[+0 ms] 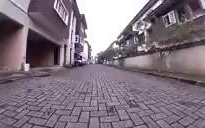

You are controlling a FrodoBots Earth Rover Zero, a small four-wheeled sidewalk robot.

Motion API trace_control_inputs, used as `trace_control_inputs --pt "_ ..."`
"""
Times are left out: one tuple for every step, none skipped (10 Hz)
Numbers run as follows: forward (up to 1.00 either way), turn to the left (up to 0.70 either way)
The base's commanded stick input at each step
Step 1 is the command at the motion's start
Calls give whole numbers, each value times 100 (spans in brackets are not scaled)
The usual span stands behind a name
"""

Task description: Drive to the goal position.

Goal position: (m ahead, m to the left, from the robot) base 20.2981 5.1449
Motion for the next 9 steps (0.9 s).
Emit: trace_control_inputs --pt "50 -50" --pt "50 -46" --pt "50 -39" --pt "50 -21" --pt "50 -1" --pt "50 0" --pt "50 0" --pt "50 0" --pt "50 0"
